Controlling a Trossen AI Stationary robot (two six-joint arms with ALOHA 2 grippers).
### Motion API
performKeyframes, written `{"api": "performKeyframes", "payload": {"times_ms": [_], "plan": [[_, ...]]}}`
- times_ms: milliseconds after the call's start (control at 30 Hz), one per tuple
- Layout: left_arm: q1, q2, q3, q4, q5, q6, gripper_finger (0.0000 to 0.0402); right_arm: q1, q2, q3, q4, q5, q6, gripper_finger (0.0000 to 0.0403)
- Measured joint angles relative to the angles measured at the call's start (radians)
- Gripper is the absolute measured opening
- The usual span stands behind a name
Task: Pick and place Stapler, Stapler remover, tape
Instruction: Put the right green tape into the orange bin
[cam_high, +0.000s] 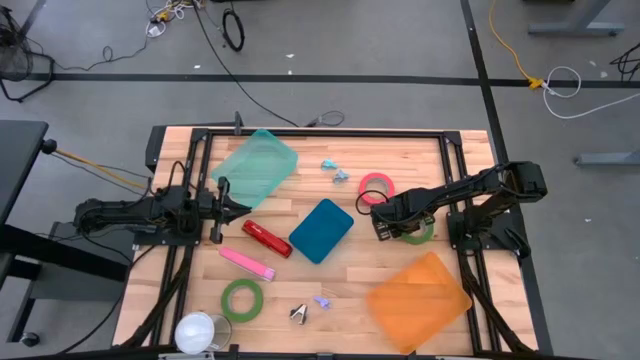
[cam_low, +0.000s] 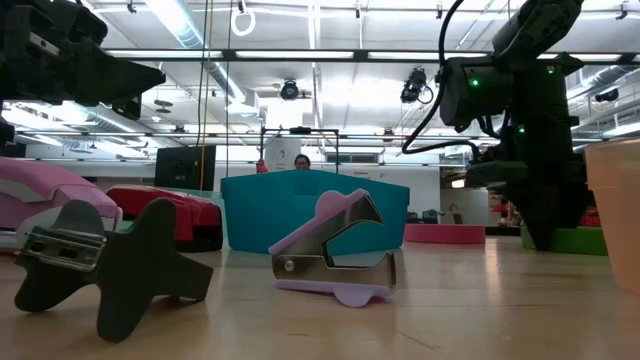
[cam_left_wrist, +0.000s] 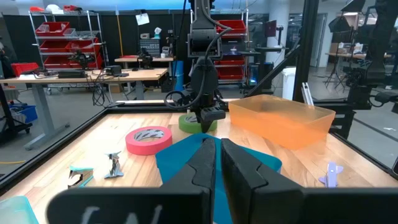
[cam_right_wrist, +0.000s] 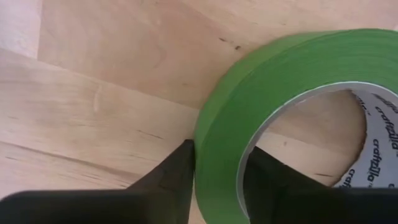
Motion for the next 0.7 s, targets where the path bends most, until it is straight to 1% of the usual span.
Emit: {"api": "performKeyframes", "payload": {"times_ms": [200,367,500,700], "plan": [[0.0,0.0,0.0,0.0,0.0,0.0,0.003,0.021,-0.007,-0.001,-0.001,0.006,0.001,0.01],[0.0,0.0,0.0,0.0,0.0,0.0,0.003,0.03,-0.047,0.017,-0.037,-0.002,-0.007,0.0101],[0.0,0.0,0.0,0.0,0.0,0.0,0.003,0.029,-0.095,0.066,-0.093,0.0,-0.062,0.0101],[0.0,0.0,0.0,0.0,0.0,0.0,0.003,0.047,-0.18,0.162,-0.164,0.001,-0.201,0.0101]]}}
